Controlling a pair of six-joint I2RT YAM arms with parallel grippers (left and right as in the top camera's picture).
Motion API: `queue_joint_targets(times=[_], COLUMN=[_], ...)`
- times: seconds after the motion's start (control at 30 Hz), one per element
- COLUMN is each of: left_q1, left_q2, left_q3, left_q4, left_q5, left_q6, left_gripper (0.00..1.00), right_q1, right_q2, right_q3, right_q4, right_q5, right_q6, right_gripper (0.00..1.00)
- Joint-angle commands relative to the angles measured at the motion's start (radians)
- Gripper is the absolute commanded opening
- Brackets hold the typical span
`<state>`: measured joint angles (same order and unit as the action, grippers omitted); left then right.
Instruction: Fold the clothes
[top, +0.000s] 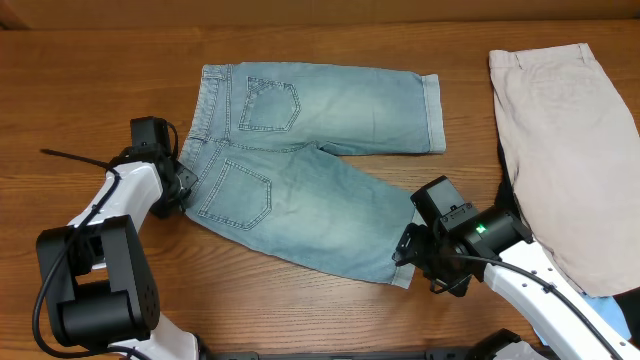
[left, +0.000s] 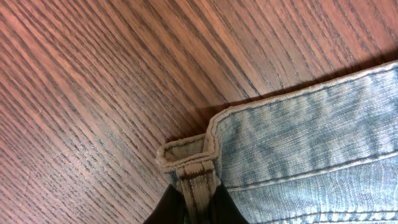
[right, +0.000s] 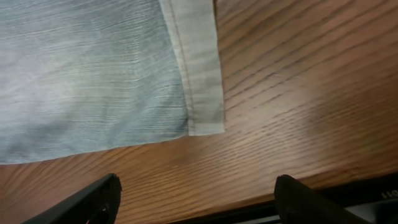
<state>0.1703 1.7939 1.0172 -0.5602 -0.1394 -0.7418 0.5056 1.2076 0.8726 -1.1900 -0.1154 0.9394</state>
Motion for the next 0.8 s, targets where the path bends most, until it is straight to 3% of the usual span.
queue_joint_targets(times=[0.0,0.37,0.77], left_q1=[0.006,0.006,0.006], left_q2=[0.075,0.075,0.075], left_q3=[-0.033,-0.033,-0.033], left_q4=[-0.009,-0.011,-0.014], left_q5=[0.003,0.037,0.04], left_q6=[-0.006,-0.006,-0.006], left_gripper=[0.04,0.04,0.04], right_q1=[0.006,0.006,0.006], right_q2=[0.0,0.0,0.084], right_q3=[-0.045,-0.248,-0.311], right_q4=[0.035,0.262,0.386], right_q5=[-0.051,-0.134,-0.142], right_q6=[0.008,0.003,-0.008], right_gripper=[0.82,0.79,0.65])
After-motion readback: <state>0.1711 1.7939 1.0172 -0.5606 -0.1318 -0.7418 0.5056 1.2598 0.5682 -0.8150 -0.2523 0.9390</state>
